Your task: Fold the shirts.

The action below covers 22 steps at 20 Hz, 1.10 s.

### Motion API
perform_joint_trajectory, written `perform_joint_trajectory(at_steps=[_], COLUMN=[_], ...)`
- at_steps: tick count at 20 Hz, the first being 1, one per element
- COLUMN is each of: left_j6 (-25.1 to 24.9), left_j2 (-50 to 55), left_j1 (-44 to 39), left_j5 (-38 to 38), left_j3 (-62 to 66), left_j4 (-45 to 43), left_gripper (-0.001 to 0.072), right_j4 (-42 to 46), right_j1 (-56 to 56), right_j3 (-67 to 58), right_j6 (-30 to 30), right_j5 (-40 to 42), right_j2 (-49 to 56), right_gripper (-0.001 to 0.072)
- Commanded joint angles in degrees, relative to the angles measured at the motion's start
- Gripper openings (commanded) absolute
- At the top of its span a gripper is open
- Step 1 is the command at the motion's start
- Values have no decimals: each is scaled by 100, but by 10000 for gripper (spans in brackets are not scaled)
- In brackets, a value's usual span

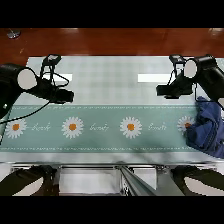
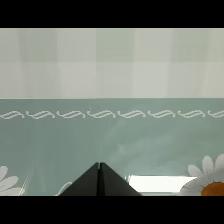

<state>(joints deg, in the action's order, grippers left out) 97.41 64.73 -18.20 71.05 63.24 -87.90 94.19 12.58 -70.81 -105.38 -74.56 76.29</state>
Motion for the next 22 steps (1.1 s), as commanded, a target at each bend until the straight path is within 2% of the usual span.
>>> perform_joint_trajectory(at_steps=[1,12,19,20,21,22], left_j6=[-2,-2,-4,-24,-254,-614], left_j2=[2,4,15,15,15,13], left_j1=[-2,-4,2,2,2,2], left_j5=[-2,-42,-1478,-1600,-1582,-1416], left_j3=[-2,-2,-2,0,11,52], left_j4=[0,0,-4,-4,-96,-337], left_gripper=[19,19,19,20,34,277], right_j4=[-2,-2,284,555,879,1322], right_j1=[2,2,2,2,0,2], right_j3=[-2,-2,-17,-120,-258,-391], right_j6=[-2,-2,9,127,155,186], right_j5=[0,0,1150,920,568,131], right_j2=[2,2,2,0,-4,-44], right_gripper=[26,26,26,43,229,566])
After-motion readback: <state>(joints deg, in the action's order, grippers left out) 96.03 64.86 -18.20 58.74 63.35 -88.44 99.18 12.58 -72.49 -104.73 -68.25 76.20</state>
